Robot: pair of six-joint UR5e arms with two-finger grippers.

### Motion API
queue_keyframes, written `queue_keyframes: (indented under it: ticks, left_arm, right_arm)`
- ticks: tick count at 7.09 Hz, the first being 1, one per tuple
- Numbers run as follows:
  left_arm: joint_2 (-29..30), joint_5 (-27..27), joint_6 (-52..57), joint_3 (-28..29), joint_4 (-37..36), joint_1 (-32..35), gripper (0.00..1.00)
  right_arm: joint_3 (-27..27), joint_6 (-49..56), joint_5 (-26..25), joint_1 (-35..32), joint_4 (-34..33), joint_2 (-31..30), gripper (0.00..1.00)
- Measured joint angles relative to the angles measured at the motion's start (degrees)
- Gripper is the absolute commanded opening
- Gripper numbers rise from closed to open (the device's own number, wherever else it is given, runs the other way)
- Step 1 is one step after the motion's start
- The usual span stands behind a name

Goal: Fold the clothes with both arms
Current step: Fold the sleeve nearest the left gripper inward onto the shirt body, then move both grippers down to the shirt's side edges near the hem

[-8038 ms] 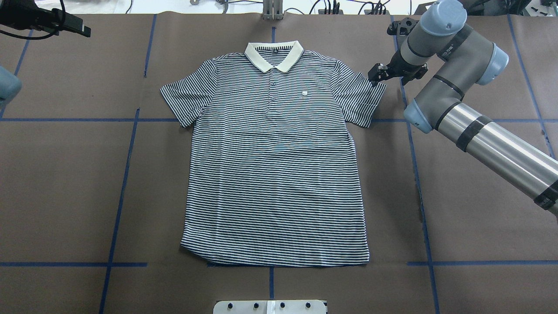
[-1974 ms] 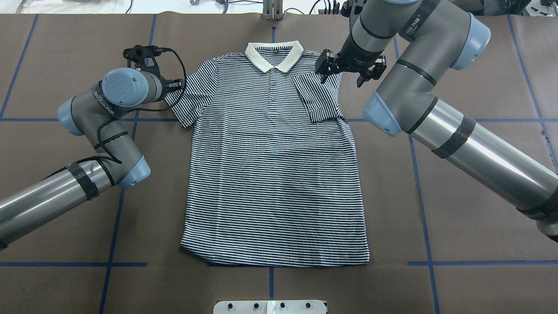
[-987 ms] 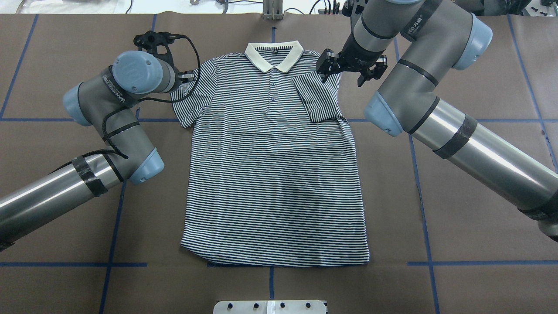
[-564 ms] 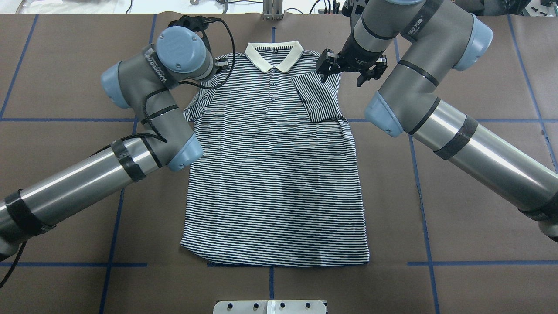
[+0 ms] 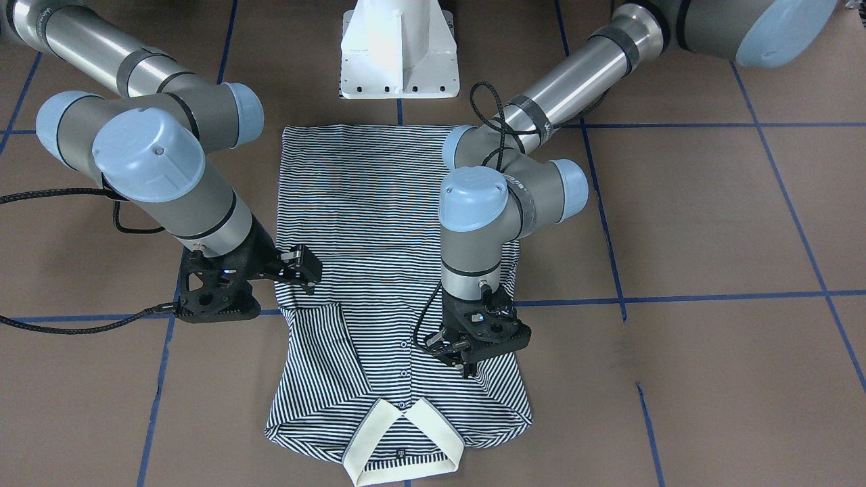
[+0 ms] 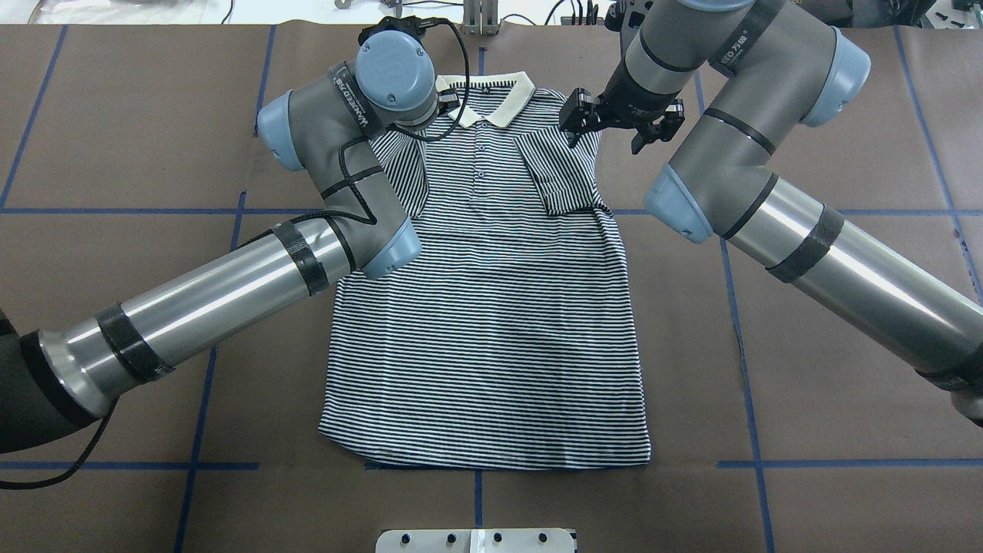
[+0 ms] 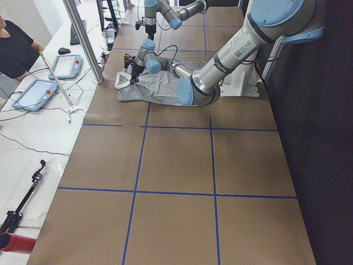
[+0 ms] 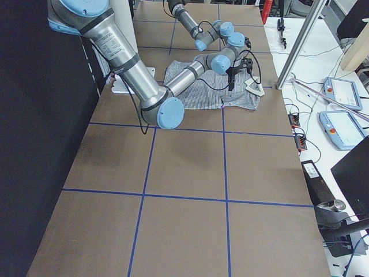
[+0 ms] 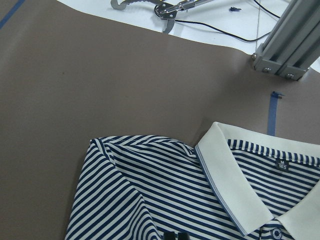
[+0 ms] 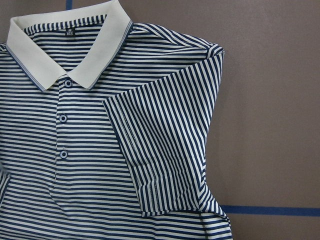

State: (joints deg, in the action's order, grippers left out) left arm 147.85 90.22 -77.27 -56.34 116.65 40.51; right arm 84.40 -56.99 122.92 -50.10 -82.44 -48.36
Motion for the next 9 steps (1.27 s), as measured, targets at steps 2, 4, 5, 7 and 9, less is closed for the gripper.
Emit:
queue_keyframes:
  ticks: [2,4,5,7,9]
  left_arm:
    - [-0.22,-1.78,1.25,-0.36,2.72,-0.54,1.00]
    - [-2.25,2.71,1.75,-4.83,3.29,0.47,1.00]
    - [-7.73,7.54,2.56,-11.62,3.23,1.11,1.00]
    - [-20.45,11.01,5.67,-29.38,-0.67,1.24,1.00]
    - [-28.63,11.39,6.97,-43.33,-7.46,0.42,1.00]
  right_arm:
    - [0.06,0.30,-0.15,0.00,0.00,-0.22,1.00]
    - [1.19,-0.20,-0.02,0.00,0.00,-1.97,1.00]
    - [5.29,-1.43,0.07,0.39,0.02,-6.19,1.00]
    - [15.56,-6.39,-0.15,3.13,2.86,-18.14,1.00]
    - [20.60,-18.56,-6.28,11.88,15.09,-28.53,1.00]
